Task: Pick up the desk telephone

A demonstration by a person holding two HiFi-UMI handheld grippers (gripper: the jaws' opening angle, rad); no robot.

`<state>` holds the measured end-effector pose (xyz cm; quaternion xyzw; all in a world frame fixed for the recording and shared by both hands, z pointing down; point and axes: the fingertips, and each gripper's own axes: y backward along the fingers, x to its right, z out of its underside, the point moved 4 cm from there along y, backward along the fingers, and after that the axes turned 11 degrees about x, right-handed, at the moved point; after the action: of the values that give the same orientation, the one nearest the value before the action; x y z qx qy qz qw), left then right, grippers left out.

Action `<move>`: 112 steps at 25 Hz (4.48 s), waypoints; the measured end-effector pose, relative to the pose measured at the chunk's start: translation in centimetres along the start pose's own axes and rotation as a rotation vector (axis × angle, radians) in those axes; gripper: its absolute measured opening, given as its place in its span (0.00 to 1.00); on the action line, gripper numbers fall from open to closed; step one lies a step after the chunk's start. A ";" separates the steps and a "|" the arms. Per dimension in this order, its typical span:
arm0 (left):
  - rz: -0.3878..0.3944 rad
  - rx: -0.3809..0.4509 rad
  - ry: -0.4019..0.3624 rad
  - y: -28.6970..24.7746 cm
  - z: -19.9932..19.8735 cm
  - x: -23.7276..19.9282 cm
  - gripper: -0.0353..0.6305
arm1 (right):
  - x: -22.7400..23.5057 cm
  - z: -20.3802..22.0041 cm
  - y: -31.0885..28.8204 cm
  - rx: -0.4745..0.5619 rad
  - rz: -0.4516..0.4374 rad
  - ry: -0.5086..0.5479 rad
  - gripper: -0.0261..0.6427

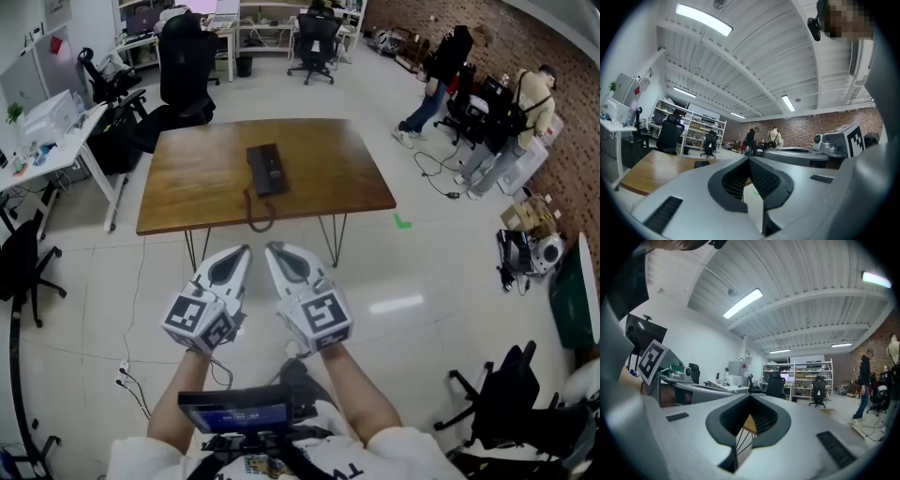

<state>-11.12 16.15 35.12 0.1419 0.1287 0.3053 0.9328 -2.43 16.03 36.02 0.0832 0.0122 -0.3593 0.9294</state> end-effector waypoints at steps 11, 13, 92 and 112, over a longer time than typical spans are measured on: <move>-0.028 -0.042 0.015 -7.9 3.1 -4.1 0.05 | 7.7 1.9 -5.4 -0.031 -0.018 -0.026 0.04; -0.031 -0.052 0.010 -9.2 3.6 -4.6 0.05 | 9.0 2.2 -6.2 -0.031 -0.020 -0.040 0.04; -0.229 -0.426 0.292 -27.8 25.7 -34.0 0.46 | 32.2 25.1 -30.4 -0.434 -0.101 -0.299 0.41; -0.089 -0.530 0.513 -29.2 30.8 -37.0 0.54 | 33.2 33.0 -33.6 -0.674 -0.268 -0.515 0.58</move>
<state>-14.34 -34.63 59.33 -0.1916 0.2808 0.3130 0.8868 -1.49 -35.91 60.87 -0.3189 -0.0927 -0.4614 0.8227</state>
